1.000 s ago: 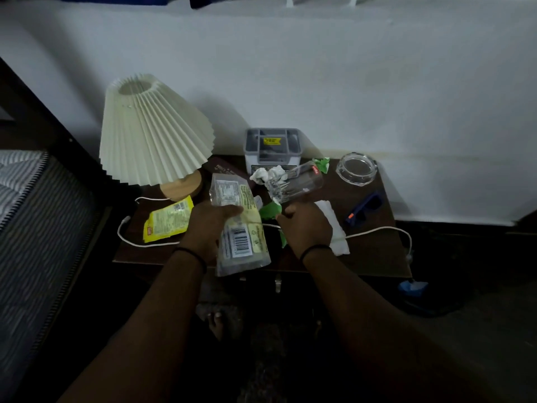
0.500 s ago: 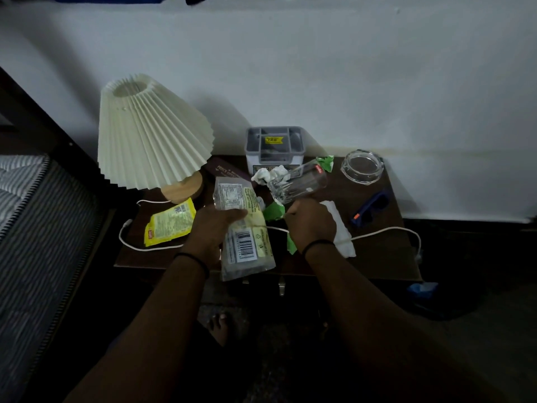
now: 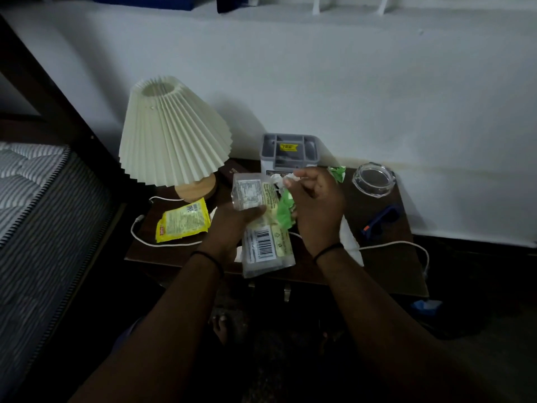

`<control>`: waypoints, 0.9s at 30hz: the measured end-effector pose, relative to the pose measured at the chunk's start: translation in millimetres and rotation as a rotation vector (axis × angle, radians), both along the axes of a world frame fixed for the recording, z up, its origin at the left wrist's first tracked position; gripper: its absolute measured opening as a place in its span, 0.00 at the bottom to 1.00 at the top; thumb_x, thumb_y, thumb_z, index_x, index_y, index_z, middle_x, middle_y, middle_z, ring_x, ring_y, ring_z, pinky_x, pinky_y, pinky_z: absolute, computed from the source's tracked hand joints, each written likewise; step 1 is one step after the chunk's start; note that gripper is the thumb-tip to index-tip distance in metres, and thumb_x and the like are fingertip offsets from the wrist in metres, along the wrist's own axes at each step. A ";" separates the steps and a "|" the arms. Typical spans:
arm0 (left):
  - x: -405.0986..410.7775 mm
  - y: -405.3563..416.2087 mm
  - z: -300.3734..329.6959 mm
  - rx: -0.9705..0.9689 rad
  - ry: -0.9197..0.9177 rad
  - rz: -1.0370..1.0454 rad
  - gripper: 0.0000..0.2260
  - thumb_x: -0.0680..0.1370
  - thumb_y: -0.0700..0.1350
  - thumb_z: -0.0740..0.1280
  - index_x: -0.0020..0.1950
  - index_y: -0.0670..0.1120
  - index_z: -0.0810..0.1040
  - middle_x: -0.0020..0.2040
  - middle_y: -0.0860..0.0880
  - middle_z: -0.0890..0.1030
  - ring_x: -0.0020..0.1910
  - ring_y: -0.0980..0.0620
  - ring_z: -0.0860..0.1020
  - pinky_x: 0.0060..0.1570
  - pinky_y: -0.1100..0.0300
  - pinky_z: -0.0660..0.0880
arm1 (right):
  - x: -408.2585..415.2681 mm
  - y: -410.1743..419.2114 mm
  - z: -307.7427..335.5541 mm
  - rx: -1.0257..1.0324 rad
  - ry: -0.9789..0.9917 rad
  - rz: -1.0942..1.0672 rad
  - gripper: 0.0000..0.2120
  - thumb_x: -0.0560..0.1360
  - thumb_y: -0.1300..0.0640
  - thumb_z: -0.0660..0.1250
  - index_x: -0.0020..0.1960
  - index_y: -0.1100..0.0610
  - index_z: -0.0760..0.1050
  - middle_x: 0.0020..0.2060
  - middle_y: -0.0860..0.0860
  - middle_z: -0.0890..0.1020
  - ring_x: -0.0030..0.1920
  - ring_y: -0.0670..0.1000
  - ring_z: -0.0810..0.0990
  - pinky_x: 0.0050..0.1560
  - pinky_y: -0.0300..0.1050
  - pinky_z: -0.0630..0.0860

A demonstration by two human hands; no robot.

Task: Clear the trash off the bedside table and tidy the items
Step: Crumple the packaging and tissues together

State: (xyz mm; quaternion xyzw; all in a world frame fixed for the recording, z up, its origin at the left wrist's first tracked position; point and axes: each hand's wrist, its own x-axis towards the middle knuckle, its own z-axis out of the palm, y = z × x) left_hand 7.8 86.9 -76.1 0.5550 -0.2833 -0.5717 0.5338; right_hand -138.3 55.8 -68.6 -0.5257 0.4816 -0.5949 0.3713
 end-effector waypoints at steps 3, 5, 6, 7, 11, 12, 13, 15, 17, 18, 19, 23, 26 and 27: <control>-5.1 -0.6 1.8 -0.052 0.100 -0.061 0.16 0.77 0.47 0.69 0.61 0.40 0.80 0.57 0.39 0.83 0.55 0.42 0.83 0.51 0.51 0.80 | 7.2 2.2 1.3 0.112 -0.090 0.120 0.07 0.73 0.60 0.74 0.47 0.52 0.78 0.38 0.52 0.85 0.38 0.50 0.84 0.35 0.45 0.81; -5.6 -0.3 1.9 -0.048 0.153 -0.107 0.20 0.76 0.53 0.69 0.62 0.41 0.80 0.59 0.38 0.82 0.58 0.41 0.82 0.55 0.49 0.80 | 4.2 2.0 -1.1 0.120 -0.041 0.091 0.09 0.71 0.61 0.75 0.48 0.55 0.78 0.39 0.54 0.85 0.42 0.52 0.85 0.43 0.50 0.83; -5.9 0.3 1.3 -0.051 0.162 -0.142 0.19 0.76 0.52 0.69 0.62 0.41 0.80 0.60 0.38 0.82 0.58 0.41 0.82 0.57 0.49 0.80 | 2.6 1.7 -2.1 0.120 -0.014 0.076 0.09 0.71 0.61 0.76 0.48 0.55 0.78 0.39 0.55 0.85 0.42 0.53 0.85 0.45 0.51 0.83; -6.3 0.7 0.3 -0.058 0.160 -0.176 0.17 0.76 0.48 0.70 0.62 0.41 0.80 0.60 0.39 0.82 0.57 0.41 0.82 0.56 0.49 0.80 | 1.7 1.6 -2.9 0.120 0.010 0.066 0.10 0.70 0.60 0.76 0.48 0.54 0.77 0.39 0.54 0.85 0.41 0.53 0.86 0.44 0.50 0.83; -8.0 2.4 -0.7 -0.006 0.139 -0.196 0.13 0.72 0.32 0.72 0.56 0.36 0.81 0.51 0.37 0.84 0.48 0.39 0.84 0.50 0.46 0.81 | 5.6 1.5 -4.3 0.124 0.043 0.056 0.10 0.70 0.59 0.76 0.45 0.51 0.77 0.39 0.54 0.85 0.42 0.53 0.85 0.46 0.50 0.82; -7.3 2.5 0.1 0.022 0.107 -0.153 0.14 0.71 0.30 0.71 0.56 0.35 0.81 0.51 0.35 0.84 0.48 0.37 0.83 0.51 0.41 0.81 | 5.6 1.1 -5.5 0.120 0.033 0.040 0.07 0.72 0.58 0.75 0.44 0.51 0.77 0.39 0.54 0.85 0.42 0.53 0.85 0.47 0.51 0.82; -5.0 1.9 0.9 0.049 0.064 -0.090 0.15 0.70 0.29 0.72 0.56 0.33 0.81 0.52 0.34 0.83 0.49 0.34 0.83 0.52 0.37 0.79 | 4.2 1.2 -7.1 0.118 0.036 0.011 0.05 0.73 0.58 0.74 0.43 0.53 0.78 0.39 0.54 0.85 0.42 0.53 0.84 0.48 0.51 0.81; 1.9 -0.7 0.1 0.088 -0.032 0.064 0.17 0.68 0.28 0.72 0.56 0.33 0.80 0.53 0.33 0.82 0.51 0.31 0.82 0.54 0.34 0.78 | -3.2 0.7 -14.0 0.119 0.172 -0.078 0.04 0.76 0.57 0.71 0.44 0.57 0.80 0.39 0.52 0.85 0.42 0.52 0.83 0.47 0.51 0.80; 9.0 -2.4 -1.5 0.110 -0.127 0.185 0.16 0.68 0.28 0.72 0.55 0.35 0.81 0.51 0.35 0.84 0.48 0.34 0.83 0.51 0.38 0.80 | -13.0 1.0 -25.2 0.157 0.426 -0.116 0.07 0.77 0.56 0.68 0.44 0.59 0.81 0.40 0.52 0.84 0.43 0.51 0.82 0.47 0.49 0.78; 11.9 -2.9 -2.1 0.121 -0.167 0.216 0.16 0.68 0.29 0.72 0.55 0.35 0.81 0.50 0.36 0.84 0.47 0.36 0.83 0.50 0.40 0.81 | -16.4 1.8 -30.3 0.214 0.531 -0.089 0.07 0.77 0.55 0.67 0.45 0.58 0.82 0.43 0.52 0.85 0.46 0.52 0.82 0.49 0.47 0.76; 13.9 -3.4 -2.7 0.131 -0.197 0.232 0.16 0.68 0.29 0.72 0.55 0.35 0.82 0.49 0.37 0.84 0.46 0.37 0.83 0.49 0.41 0.81 | -18.2 2.3 -35.0 0.284 0.606 -0.042 0.08 0.77 0.55 0.66 0.47 0.56 0.82 0.46 0.51 0.85 0.50 0.52 0.81 0.50 0.45 0.75; 13.5 -1.3 -1.9 0.142 -0.244 0.208 0.13 0.68 0.30 0.71 0.52 0.36 0.83 0.45 0.38 0.84 0.42 0.39 0.83 0.45 0.45 0.81 | -15.4 1.8 -42.7 0.429 0.682 0.115 0.08 0.76 0.54 0.66 0.50 0.50 0.83 0.52 0.48 0.84 0.55 0.51 0.80 0.54 0.41 0.73; 13.2 0.9 0.3 0.140 -0.224 0.195 0.14 0.69 0.29 0.70 0.54 0.35 0.82 0.48 0.36 0.84 0.45 0.37 0.83 0.48 0.44 0.81 | -11.1 0.0 -43.0 0.437 0.676 0.151 0.11 0.75 0.55 0.68 0.55 0.48 0.83 0.56 0.47 0.84 0.57 0.50 0.80 0.58 0.42 0.74; 13.6 0.8 0.7 0.146 -0.208 0.199 0.14 0.69 0.29 0.70 0.55 0.35 0.82 0.50 0.34 0.83 0.47 0.36 0.83 0.50 0.42 0.81 | -10.2 -0.5 -43.7 0.436 0.688 0.143 0.11 0.75 0.55 0.68 0.55 0.48 0.83 0.56 0.48 0.84 0.57 0.51 0.81 0.58 0.42 0.75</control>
